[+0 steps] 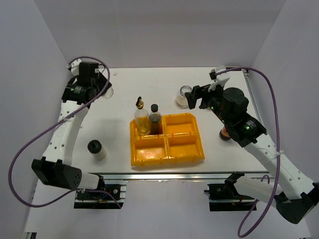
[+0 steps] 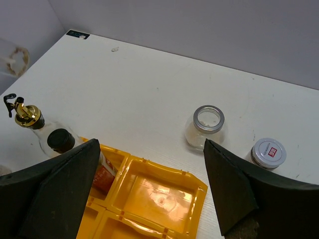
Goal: Organize the condiment bottles
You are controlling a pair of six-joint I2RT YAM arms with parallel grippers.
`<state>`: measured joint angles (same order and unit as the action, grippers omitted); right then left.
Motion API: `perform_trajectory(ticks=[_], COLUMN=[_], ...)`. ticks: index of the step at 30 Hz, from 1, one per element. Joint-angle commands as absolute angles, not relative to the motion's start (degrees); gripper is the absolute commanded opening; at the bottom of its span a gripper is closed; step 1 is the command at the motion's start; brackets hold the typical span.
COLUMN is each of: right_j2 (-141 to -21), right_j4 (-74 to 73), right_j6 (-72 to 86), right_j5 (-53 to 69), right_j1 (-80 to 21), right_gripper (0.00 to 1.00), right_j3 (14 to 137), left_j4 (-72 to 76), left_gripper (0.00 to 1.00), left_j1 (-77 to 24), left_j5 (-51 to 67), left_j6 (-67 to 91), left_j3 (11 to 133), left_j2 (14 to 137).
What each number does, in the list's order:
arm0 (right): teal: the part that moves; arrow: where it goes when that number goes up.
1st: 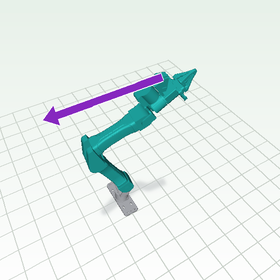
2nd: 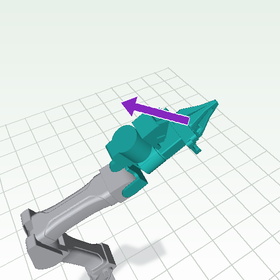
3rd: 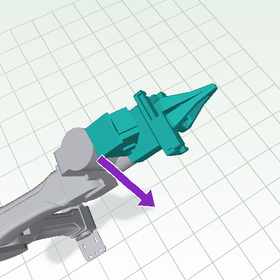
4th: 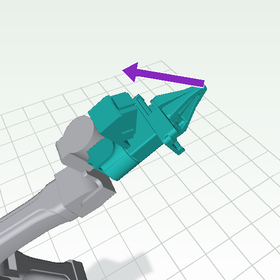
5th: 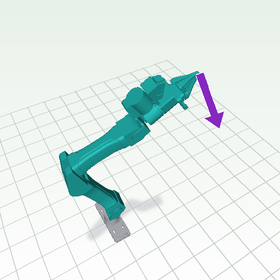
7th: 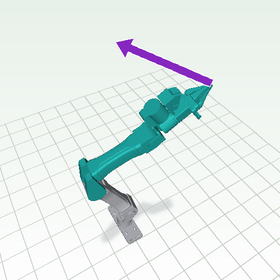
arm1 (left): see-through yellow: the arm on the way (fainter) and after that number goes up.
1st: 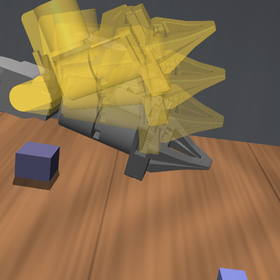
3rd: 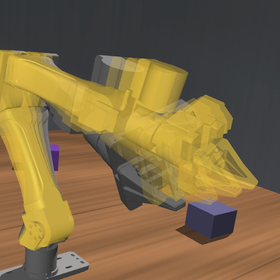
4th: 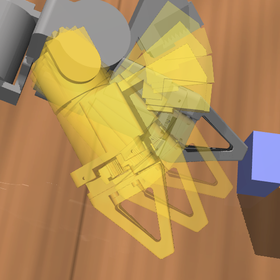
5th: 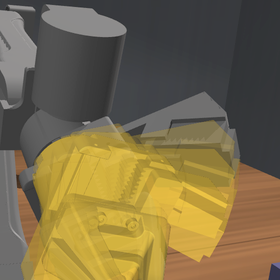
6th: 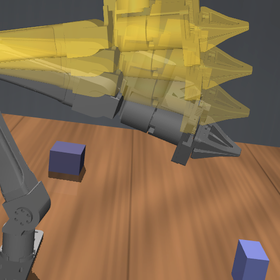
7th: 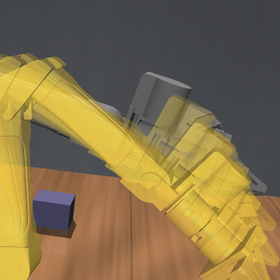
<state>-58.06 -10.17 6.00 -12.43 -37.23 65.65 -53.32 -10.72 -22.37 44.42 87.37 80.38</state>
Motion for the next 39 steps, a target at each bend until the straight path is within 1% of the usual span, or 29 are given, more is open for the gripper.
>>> perform_trajectory(ticks=[1,4,5,6,7,8,10,13,14,15,17,18,19,22,25,29,34,39], right_j2=[-55.6,-54.1,-53.3,-52.9,-52.6,-51.9,-51.2,-50.4,-50.1,-50.0,-49.6,-49.3,-48.1,-44.2,-42.2,-43.0,-44.2,-43.9], right_j4=[-7.8,-7.7,-7.6,-7.6,-7.6,-7.8,-8.2,-10.5,-11.3,-13.2,-16.4,-20.7,-22.0,-22.9,-23.6,-23.4,-22.6,-21.4], right_j6=[6.6,6.5,6.6,6.7,6.9,7.0,7.6,11.3,12.7,15.7,19.1,23.3,24.7,27.2,28.0,27.8,26.6,25.9], right_j5=[-11.9,-11.4,-10.8,-10.5,-10.5,-11.2,-13.1,-22.2,-30.0,-34.3,-40.5,-43.8,-44.1,-42.1,-38.4,-33.1,-29.2,-26.6], right_j1=[-36.9,-36.8,-36.9,-36.9,-36.9,-36.8,-36.8,-36.5,-36.3,-36.0,-33.8,-32.5,-29.6,-23.4,-19.0,-17.1,-15.4,-14.2], right_gripper=[0.89,0.89,0.89,0.89,0.89,0.89,0.89,0.89,0.89,0.89,0.89,0.89,0.89,0.89,0.89,0.89,0.89,0.89], right_j3=[64.8,64.2,63.9,63.7,63.4,63.3,63.0,62.6,62.0,61.4,60.4,59.6,59.0,54.7,51.4,49.5,48.4,47.5], left_j4=[-50.2,-48.6,-48.3,-48.3,-48.3,-49.2,-49.9,-51.9,-51.9,-51.9,-50.9,-50.6,-50.7,-51.6,-51.1,-52.3,-53.0,-50.5], left_gripper=[0.00,0.00,0.00,0.00,0.00,0.00,0.00,0.00,0.00,0.00,0.00,0.00,0.00,0.00,0.00,0.00,0.00,0.00], left_j1=[-10.7,-12.8,-14.4,-18.8,-21.1,-23.4,-28.5,-35.4,-37.2,-40.6,-43.2,-45.1,-45.8,-47.4,-49.4,-52.6,-52.7,-52.7], left_j5=[-18.2,-15.2,-15.8,-16.8,-17.9,-18.5,-16.2,-16.9,-17.5,-17.4,-16.0,-15.1,-15.0,-14.2,-13.3,-14.1,-15.2,-14.0], left_j6=[40.0,36.9,35.0,33.9,32.7,30.3,28.0,24.1,22.1,21.2,18.9,18.5,18.0,17.1,16.3,15.7,18.3,19.9], left_j3=[94.2,102.9,104.7,106.6,108.9,114.1,118.9,127.2,128.6,130.2,130.5,130.4,130.5,130.0,126.6,125.0,122.3,115.8], left_j2=[77.1,79.4,80.2,81.5,82.9,86.5,90.3,97.3,98.8,101.2,102.9,104.3,105.0,106.8,107.7,111.4,114.8,115.0])
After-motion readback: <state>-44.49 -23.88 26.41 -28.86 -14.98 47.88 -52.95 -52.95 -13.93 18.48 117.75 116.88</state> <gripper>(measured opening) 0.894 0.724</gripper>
